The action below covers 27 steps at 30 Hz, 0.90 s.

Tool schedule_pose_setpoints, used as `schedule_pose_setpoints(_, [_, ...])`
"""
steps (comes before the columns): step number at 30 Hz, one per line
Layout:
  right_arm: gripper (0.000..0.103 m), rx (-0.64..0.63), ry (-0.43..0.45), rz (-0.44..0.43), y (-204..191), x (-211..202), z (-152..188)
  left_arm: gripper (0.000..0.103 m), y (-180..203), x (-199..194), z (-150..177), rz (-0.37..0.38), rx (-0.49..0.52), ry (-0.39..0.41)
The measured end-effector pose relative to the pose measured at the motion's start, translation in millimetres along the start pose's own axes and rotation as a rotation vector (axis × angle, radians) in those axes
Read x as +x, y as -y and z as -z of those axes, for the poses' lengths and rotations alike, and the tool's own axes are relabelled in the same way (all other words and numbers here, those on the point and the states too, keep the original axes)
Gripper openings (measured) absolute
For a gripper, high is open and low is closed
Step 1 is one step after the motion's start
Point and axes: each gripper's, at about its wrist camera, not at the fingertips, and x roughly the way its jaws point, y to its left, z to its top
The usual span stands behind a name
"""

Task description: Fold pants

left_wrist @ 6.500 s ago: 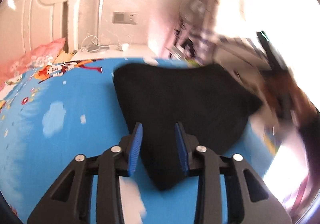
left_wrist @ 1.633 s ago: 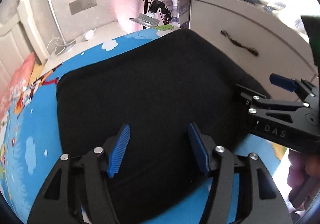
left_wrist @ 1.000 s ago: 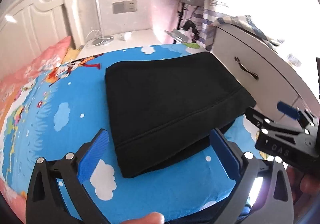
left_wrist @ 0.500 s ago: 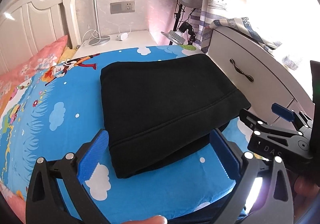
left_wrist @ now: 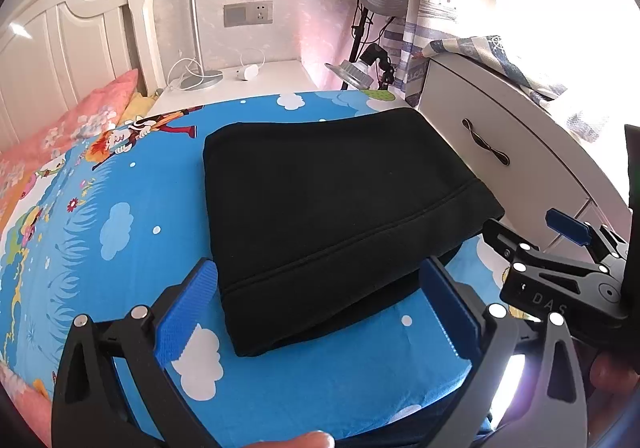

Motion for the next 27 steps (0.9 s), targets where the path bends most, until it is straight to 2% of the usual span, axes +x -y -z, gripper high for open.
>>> schedule_pose_setpoints(27, [0.092,0.002,-0.002,0.000,-0.8,1.3,0.1,0.101,2.8,0.4,-2.2,0.002,0.002,0.003])
